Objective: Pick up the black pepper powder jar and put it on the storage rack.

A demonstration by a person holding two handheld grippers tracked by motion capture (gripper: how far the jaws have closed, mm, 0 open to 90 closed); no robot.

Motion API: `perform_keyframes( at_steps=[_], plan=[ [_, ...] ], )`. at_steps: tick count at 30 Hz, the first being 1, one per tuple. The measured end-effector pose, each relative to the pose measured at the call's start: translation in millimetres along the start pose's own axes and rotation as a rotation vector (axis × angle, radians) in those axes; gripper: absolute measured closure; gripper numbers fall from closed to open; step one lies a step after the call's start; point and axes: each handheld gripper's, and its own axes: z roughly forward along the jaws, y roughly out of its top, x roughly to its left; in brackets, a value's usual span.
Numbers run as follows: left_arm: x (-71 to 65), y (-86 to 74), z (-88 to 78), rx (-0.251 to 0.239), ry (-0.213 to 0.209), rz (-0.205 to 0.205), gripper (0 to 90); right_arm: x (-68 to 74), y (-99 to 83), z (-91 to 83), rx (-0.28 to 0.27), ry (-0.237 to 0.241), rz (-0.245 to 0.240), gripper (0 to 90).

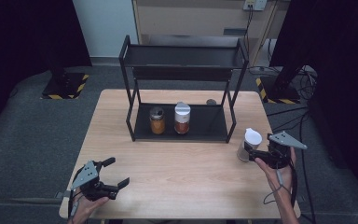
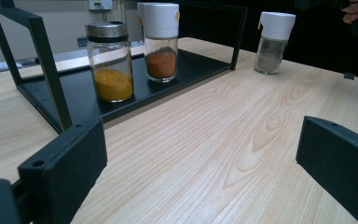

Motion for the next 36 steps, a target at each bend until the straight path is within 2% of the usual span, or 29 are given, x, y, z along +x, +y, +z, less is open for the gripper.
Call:
perform_keyframes(
  at_steps=[7,18,25,28,36],
  plan=[
    [-0.1,0.1,-0.2,0.000,0.001,0.000,0.9,-2.8,0.8,17.4,0.029,-0.008,0.012,4.3],
    [-0.1,0.1,-0.4,0.000,0.001,0.001,0.9,-6.3,-1.9,39.9,0.078,-0.030,0.035,11.7],
    [-0.2,0.0,-0.5,0.000,0.002,0.001,0.9,-7.9,-4.6,45.6,0.087,-0.040,0.040,17.6],
    [-0.2,0.0,-0.5,0.000,0.002,-0.001,0.9,-7.8,-6.1,45.1,0.079,-0.026,0.034,30.3],
    [-0.1,-0.1,-0.7,-0.002,0.002,-0.001,0.9,-2.6,-2.6,44.3,0.090,-0.032,0.007,30.6]
  ],
)
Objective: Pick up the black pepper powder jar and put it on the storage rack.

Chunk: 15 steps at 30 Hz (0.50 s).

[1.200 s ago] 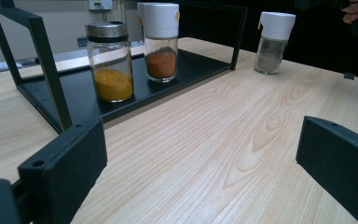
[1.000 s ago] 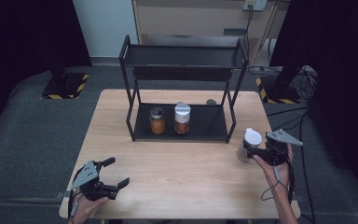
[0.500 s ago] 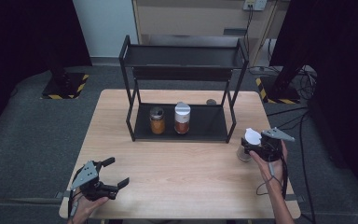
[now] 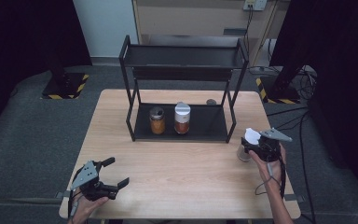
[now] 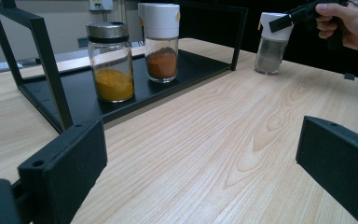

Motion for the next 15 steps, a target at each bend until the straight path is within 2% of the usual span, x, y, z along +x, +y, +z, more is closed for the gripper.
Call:
perform_keyframes(
  at_steps=[9,15],
  plan=[
    [0.2,0.0,0.2,0.000,-0.001,-0.001,0.9,-1.7,1.8,-2.2,0.006,0.007,-0.010,30.7],
    [0.2,0.0,0.5,0.000,-0.003,0.000,0.9,-2.6,6.8,-11.7,-0.005,0.018,-0.022,30.7]
  ],
)
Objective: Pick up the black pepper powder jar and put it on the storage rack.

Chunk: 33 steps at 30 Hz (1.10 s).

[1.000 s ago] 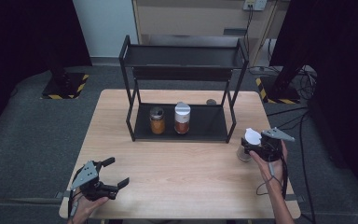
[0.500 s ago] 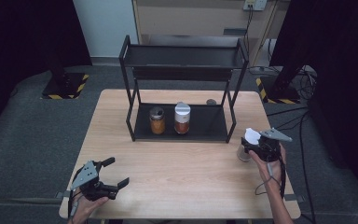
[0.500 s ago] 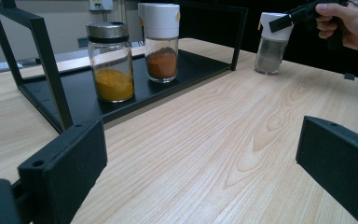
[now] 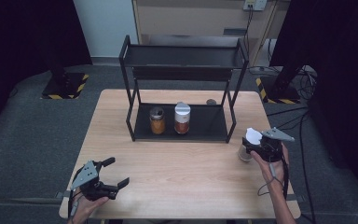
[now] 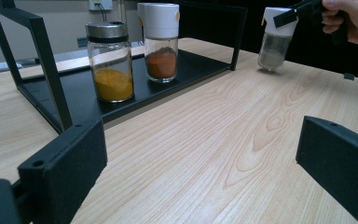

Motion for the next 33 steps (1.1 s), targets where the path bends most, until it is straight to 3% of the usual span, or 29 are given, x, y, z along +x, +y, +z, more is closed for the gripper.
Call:
perform_keyframes(
  at_steps=[6,16,28,33],
  plan=[
    [0.0,0.1,0.1,0.001,-0.001,0.000,0.9,1.5,10.7,-13.3,-0.016,0.017,-0.027,30.7],
    [0.4,-0.2,0.5,0.000,-0.003,-0.003,1.0,7.2,32.8,-26.5,-0.033,0.104,-0.058,30.7],
    [0.9,-0.3,0.8,0.001,-0.006,-0.003,1.0,22.9,65.3,-15.7,-0.019,0.213,-0.125,30.7],
    [1.2,-0.5,0.6,0.000,-0.006,-0.005,1.0,30.0,74.8,-7.4,-0.015,0.236,-0.137,30.7]
  ],
)
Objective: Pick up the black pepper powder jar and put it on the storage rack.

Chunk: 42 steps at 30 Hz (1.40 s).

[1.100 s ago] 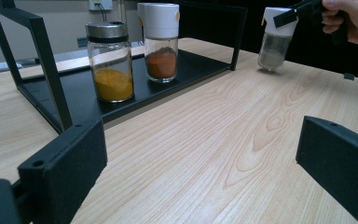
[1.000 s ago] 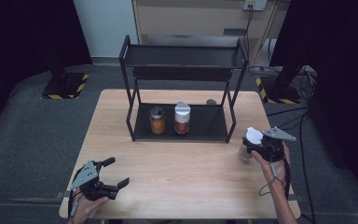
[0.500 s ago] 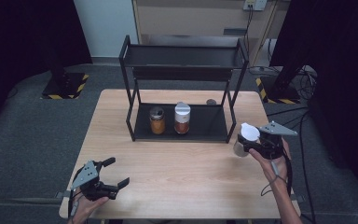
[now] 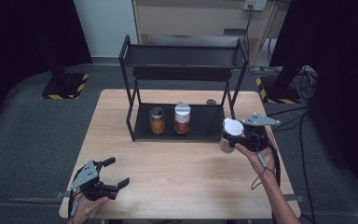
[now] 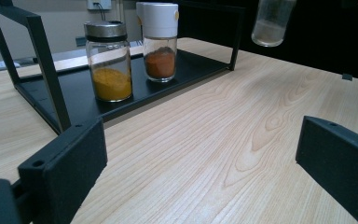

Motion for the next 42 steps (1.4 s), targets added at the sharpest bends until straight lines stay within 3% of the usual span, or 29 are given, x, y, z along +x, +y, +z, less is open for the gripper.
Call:
perform_keyframes(
  at_steps=[17,29,42],
  plan=[
    [0.4,0.0,-0.3,0.000,-0.001,-0.001,1.0,1.7,24.0,39.8,0.010,0.003,0.013,30.7],
    [0.8,-0.3,-0.6,-0.002,-0.001,-0.003,1.0,6.6,39.7,70.7,0.004,-0.027,0.029,30.7],
    [1.1,-0.3,-0.5,-0.002,-0.003,-0.001,1.0,10.8,41.7,109.1,0.015,-0.089,0.054,30.7]
  ],
)
